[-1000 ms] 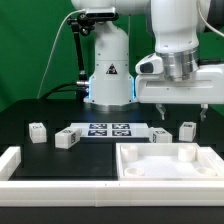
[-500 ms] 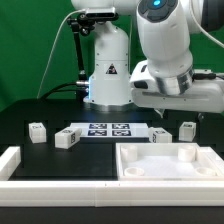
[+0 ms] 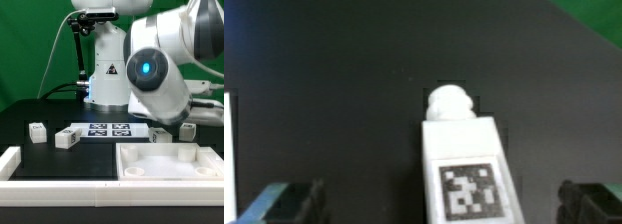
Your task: Assemble one leg
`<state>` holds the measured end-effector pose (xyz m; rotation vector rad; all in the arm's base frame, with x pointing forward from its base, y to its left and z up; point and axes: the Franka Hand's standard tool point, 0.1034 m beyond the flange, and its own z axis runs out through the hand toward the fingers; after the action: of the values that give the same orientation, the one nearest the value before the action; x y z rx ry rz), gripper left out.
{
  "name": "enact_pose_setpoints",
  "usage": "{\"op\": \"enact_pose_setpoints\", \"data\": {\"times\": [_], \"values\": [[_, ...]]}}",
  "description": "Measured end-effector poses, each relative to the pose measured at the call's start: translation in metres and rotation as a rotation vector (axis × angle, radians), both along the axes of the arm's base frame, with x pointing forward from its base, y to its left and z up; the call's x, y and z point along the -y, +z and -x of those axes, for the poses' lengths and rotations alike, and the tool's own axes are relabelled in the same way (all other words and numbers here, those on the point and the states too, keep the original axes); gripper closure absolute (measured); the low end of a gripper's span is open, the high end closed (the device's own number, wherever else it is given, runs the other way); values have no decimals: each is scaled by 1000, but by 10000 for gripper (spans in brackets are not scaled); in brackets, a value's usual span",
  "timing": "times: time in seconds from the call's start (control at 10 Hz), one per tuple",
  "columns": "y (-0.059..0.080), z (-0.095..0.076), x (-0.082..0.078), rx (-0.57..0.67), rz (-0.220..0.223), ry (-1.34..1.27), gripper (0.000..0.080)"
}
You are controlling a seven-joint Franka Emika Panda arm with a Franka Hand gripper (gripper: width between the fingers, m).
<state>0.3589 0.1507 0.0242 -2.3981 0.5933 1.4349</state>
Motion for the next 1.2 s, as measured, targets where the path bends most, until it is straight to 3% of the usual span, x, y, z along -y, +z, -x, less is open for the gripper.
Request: {"op": "enact_pose_setpoints", "data": {"times": [0.4, 0.7, 0.9, 1.2], "values": [[-15, 1, -7, 10, -1, 10, 150], [-15, 2, -7, 11, 9, 7, 176], [-15, 2, -7, 11, 9, 7, 514], [-15, 2, -7, 11, 9, 7, 511]]}}
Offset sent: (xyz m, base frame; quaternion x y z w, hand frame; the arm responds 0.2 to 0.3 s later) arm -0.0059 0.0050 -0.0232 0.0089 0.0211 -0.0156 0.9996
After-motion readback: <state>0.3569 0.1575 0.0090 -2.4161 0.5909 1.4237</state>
